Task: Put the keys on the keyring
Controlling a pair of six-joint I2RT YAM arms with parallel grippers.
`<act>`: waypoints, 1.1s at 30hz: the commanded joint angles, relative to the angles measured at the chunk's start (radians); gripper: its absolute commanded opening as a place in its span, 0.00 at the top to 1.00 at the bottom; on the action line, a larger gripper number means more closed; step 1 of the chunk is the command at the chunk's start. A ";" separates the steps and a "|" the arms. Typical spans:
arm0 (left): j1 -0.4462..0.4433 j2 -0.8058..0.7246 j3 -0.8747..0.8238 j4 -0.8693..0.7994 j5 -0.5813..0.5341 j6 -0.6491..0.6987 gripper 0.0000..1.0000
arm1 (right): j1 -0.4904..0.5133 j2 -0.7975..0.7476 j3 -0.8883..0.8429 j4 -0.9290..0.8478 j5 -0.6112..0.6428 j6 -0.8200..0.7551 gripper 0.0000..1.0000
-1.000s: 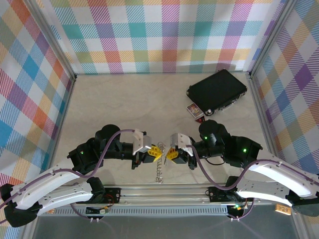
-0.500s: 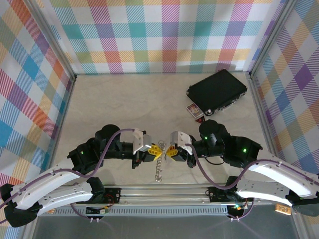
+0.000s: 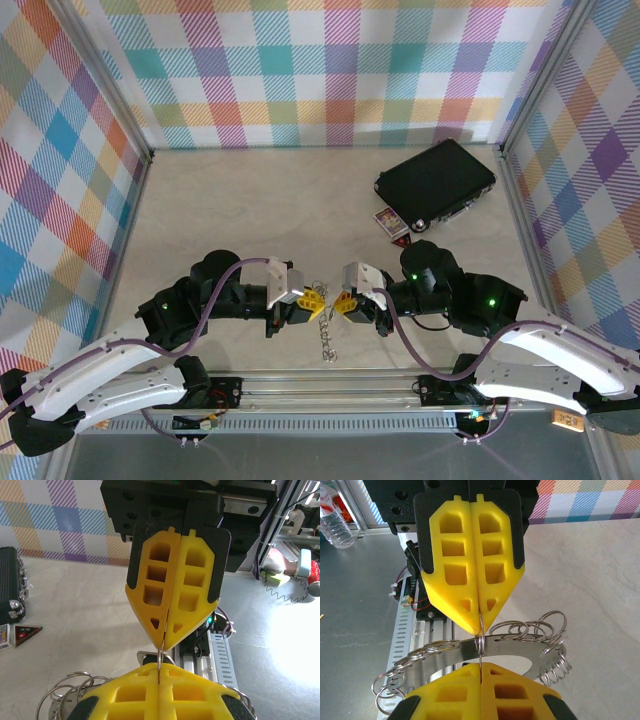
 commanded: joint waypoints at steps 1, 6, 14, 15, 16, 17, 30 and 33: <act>0.006 -0.007 -0.009 0.045 0.014 -0.001 1.00 | -0.007 -0.019 -0.002 0.034 0.006 0.008 1.00; 0.006 -0.004 -0.008 0.041 0.012 0.000 1.00 | -0.007 -0.028 -0.003 0.039 0.005 0.010 1.00; 0.006 -0.001 -0.005 0.041 0.012 0.001 1.00 | -0.007 -0.027 -0.012 0.047 0.002 0.013 1.00; 0.006 0.001 -0.006 0.042 0.012 0.001 1.00 | -0.007 -0.025 -0.011 0.048 0.001 0.013 1.00; 0.006 0.002 -0.005 0.042 0.015 0.002 1.00 | -0.006 -0.023 -0.011 0.048 0.001 0.012 1.00; 0.006 0.002 -0.005 0.042 0.015 0.002 1.00 | -0.007 -0.024 -0.013 0.050 0.002 0.012 1.00; 0.007 0.004 -0.004 0.042 0.012 0.002 1.00 | -0.007 -0.005 -0.014 0.064 0.003 0.007 1.00; 0.006 0.005 -0.003 0.042 0.014 0.003 1.00 | -0.007 -0.004 -0.014 0.067 0.005 0.007 1.00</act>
